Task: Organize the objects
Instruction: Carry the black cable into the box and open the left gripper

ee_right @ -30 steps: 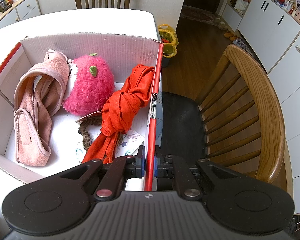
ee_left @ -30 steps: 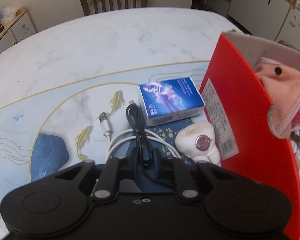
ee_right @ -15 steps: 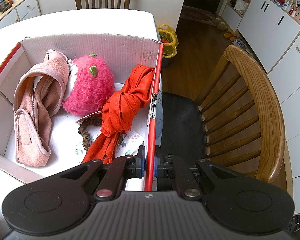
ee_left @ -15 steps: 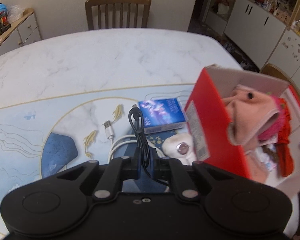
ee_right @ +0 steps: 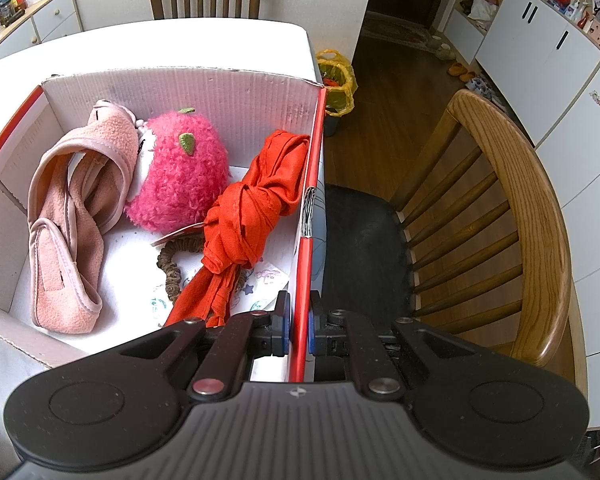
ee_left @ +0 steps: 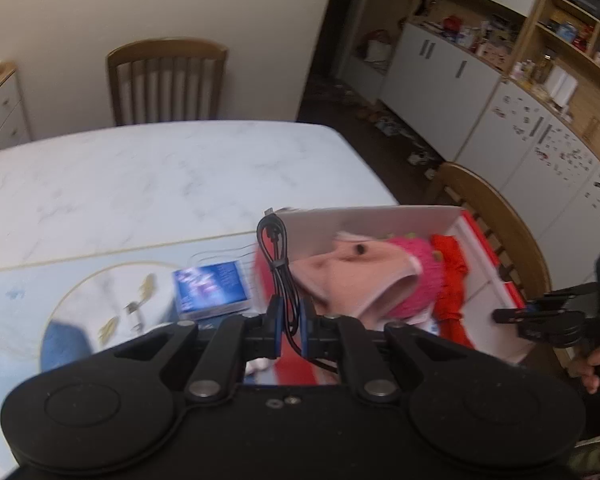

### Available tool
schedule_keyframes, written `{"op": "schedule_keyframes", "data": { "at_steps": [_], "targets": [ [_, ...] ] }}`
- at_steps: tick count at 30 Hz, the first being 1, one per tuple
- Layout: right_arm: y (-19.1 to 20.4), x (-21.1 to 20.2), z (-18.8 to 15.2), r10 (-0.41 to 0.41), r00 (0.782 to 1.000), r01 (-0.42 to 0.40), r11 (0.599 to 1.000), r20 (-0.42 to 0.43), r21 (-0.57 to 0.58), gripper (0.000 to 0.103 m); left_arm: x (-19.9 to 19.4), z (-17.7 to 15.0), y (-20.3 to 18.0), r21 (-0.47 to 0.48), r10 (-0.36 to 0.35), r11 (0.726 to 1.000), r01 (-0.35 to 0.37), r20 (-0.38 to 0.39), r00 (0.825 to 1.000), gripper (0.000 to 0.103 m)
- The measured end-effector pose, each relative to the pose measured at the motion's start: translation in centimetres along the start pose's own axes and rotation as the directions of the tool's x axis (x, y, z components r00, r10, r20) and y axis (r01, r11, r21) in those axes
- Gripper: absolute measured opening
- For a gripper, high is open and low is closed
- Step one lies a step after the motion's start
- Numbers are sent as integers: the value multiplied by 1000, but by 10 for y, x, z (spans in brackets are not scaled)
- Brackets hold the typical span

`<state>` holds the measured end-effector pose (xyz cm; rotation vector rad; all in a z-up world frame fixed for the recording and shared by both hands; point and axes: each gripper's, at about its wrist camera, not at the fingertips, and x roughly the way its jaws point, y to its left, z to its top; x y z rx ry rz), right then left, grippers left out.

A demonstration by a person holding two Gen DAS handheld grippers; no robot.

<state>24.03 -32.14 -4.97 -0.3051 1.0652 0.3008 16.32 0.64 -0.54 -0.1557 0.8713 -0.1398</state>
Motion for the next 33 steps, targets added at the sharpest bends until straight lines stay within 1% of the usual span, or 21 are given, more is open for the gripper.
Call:
{"op": "schedule_keyframes", "data": {
  "at_steps": [5,10,15,20,24,31,33],
  "targets": [
    [0,0,0,-1,1000,1,1000,1,-1,8,10,5,-27,53,-38,998,38,-3,999,6],
    [1,0,0,-1,1000,1,1000,1,-2,8,23,8,-55,110,-22,994,22,3,1000,6],
    [1,0,0,-1,1000,1,1000,1,-1,8,38,4,-82,197,-47,979,51,-24,999,6],
    [1,1,0,1,1000,-1,1000,2,1,8,55,-5,-105,281,-46,958,58,-50,998,6],
    [1,1,0,2,1000,-2,1000,3,2,8,68,-11,-115,321,-20,947,34,-47,999,6],
    [1,1,0,2,1000,-2,1000,3,1,8,90,-20,-116,337,12,941,26,-110,994,6],
    [1,1,0,2,1000,-2,1000,3,0,8,95,-22,-115,333,11,942,34,-131,991,6]
  ]
}}
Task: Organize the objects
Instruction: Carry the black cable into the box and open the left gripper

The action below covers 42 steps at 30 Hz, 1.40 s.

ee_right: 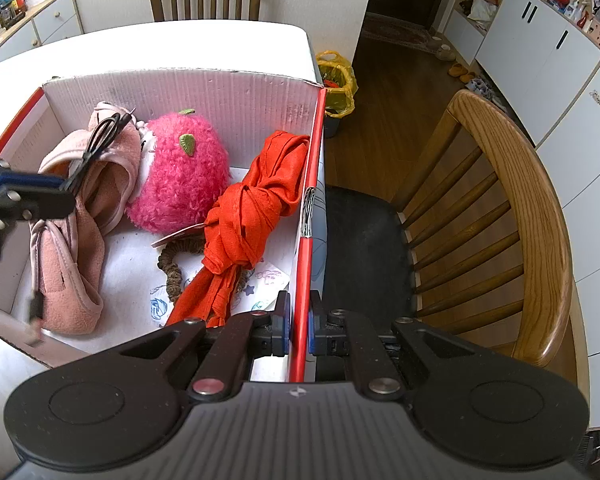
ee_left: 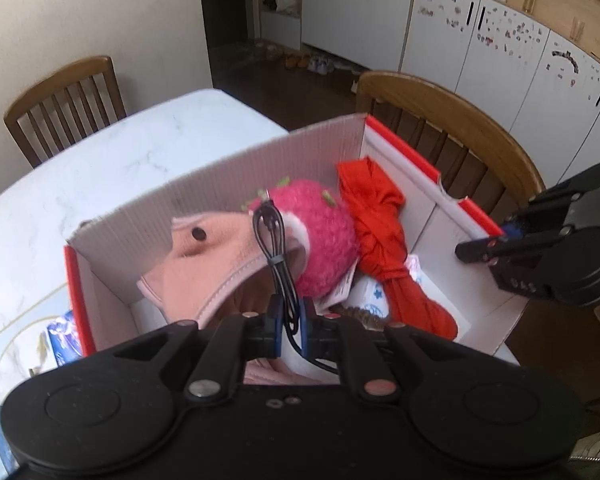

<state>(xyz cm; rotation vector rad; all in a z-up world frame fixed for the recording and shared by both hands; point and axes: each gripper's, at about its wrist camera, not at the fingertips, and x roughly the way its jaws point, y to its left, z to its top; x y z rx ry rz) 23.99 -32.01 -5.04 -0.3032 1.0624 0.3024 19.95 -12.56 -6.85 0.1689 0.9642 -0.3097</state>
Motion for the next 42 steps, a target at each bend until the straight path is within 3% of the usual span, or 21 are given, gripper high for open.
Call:
{"op": "schedule_keyframes", "data": {
  "at_steps": [13,23,42],
  "targets": [
    [0,0,0,-2,1000,2,1000,1,-1,8,31,-5,11,-76,-49,996,40,-129,990,6],
    [1,1,0,5,1000,-5,1000,3,-1,8,46,-5,16,-102,-69,993,51,-183,981,12],
    [0,2,-2,13,1000,-13,1000,5,-5,8,0,-2,24,-176,-133,977,119,-73,988,39]
  ]
}}
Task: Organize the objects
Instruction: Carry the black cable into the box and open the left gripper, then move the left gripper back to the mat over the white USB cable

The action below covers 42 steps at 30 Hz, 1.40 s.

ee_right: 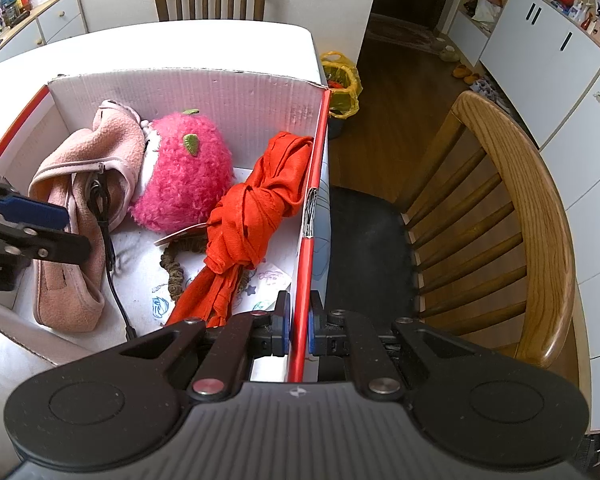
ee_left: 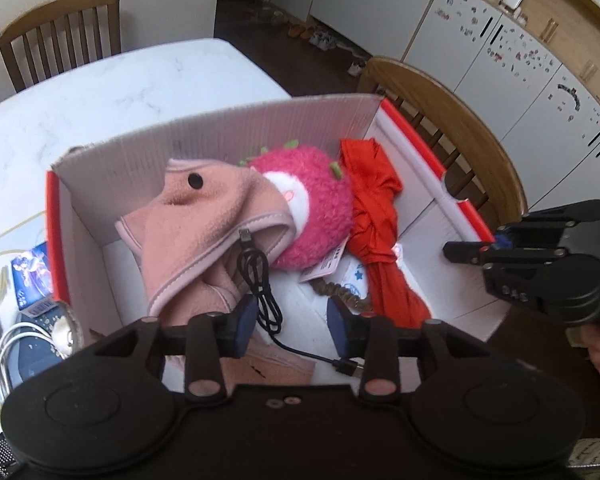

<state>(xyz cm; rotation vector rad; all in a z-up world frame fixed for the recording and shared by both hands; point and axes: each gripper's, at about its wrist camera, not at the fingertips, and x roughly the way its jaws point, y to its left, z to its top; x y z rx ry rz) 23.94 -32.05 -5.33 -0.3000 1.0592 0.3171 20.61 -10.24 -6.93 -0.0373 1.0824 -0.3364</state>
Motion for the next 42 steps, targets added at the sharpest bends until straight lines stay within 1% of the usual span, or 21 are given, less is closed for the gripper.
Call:
{"op": "schedule_keyframes", "data": {
  "at_steps": [4,6,11,15,19,22,24,26,28,30,33,42],
  "targets": [
    [0,0,0,0,1000,0,1000,0,0,8,-12,1,0,-3,3,1000,-3,32,999,45],
    [0,0,0,1,1000,-1,1000,0,2,8,-19,0,2,-5,11,1000,-11,51,999,51],
    [1,0,0,2,1000,-2,1000,0,3,8,-34,-3,15,-44,39,998,-36,88,995,58],
    [1,0,0,3,1000,-3,1000,-1,4,8,-46,-7,30,-68,80,995,-72,112,990,64],
    [1,0,1,3,1000,-3,1000,-2,4,8,-57,-12,48,-107,109,990,-95,127,986,68],
    [1,1,1,6,1000,-6,1000,-4,9,8,-65,-15,60,-135,137,984,-119,139,981,75],
    [1,1,1,6,1000,-6,1000,-6,10,8,-70,-17,69,-152,160,979,-138,145,976,84],
    [-1,1,1,4,1000,-4,1000,-7,9,8,-75,-20,78,-171,179,973,-153,151,972,85],
    [-1,1,1,4,1000,-4,1000,-9,8,8,-79,-22,88,-190,196,968,-166,152,969,88],
    [-1,1,1,4,1000,-4,1000,-8,9,8,-82,-24,97,-211,215,961,-180,152,965,95],
    [0,1,1,3,1000,-3,1000,-8,8,8,-86,-28,110,-237,238,951,-199,150,960,101],
    [-1,1,-1,-3,1000,3,1000,-9,9,8,-71,-46,146,-302,298,916,-263,75,952,102]
  ]
}}
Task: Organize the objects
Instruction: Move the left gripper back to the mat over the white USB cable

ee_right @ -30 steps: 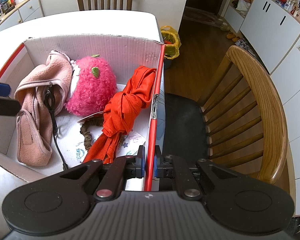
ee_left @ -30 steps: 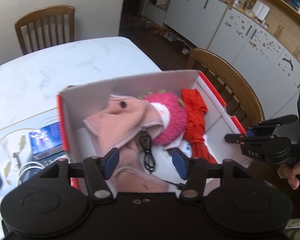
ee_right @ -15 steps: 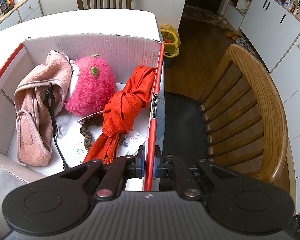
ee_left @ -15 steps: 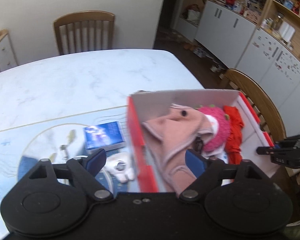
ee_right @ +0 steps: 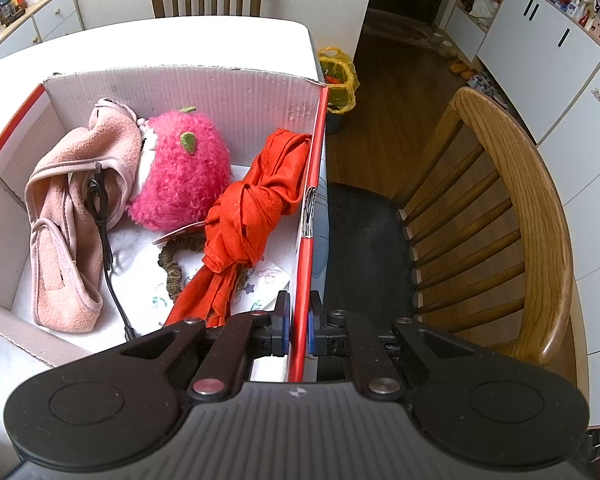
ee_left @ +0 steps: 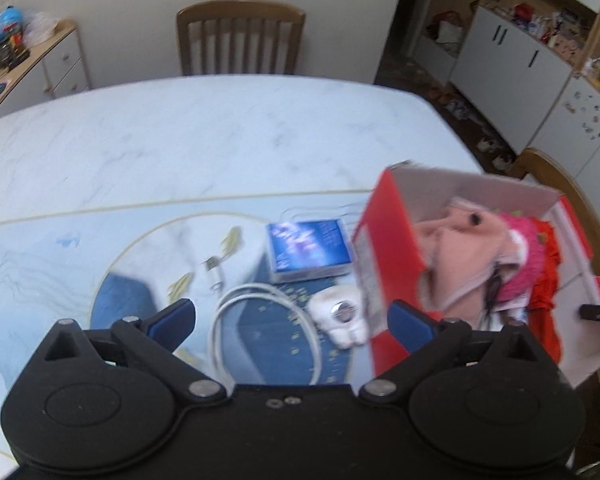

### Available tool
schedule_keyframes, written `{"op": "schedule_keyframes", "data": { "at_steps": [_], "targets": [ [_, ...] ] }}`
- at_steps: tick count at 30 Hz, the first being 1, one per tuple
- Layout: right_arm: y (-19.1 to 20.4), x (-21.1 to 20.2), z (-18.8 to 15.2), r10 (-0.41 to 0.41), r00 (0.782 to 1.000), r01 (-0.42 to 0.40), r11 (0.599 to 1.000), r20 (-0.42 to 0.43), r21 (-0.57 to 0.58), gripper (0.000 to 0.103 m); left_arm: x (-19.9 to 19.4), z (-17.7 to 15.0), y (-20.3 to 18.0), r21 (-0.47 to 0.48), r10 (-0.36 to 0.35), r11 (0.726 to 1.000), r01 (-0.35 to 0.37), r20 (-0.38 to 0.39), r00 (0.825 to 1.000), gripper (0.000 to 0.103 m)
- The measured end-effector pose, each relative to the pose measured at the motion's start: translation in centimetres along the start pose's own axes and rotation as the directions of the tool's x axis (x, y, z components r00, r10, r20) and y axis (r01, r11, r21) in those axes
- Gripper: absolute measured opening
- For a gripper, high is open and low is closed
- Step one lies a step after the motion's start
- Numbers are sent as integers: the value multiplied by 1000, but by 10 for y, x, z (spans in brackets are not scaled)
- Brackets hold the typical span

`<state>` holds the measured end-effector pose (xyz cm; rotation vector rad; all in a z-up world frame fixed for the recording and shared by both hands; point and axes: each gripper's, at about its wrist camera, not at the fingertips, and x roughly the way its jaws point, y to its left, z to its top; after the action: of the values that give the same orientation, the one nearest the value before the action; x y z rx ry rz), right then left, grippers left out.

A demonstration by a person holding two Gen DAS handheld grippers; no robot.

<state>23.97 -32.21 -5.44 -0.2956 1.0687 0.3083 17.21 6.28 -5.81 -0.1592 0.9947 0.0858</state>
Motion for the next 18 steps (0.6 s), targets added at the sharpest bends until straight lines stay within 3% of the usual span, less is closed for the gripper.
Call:
{"op": "schedule_keyframes", "data": {
  "at_steps": [13,18],
  "targets": [
    [1,-2,1,-17,1000,17,1000,-7,-2,8,53,-23,36,-32,57,998,-61,-111,992,101],
    [2,-2,1,-19,1000,19,1000,-8,-2,8,61,-27,36,-26,57,998,-61,-122,991,95]
  ]
}}
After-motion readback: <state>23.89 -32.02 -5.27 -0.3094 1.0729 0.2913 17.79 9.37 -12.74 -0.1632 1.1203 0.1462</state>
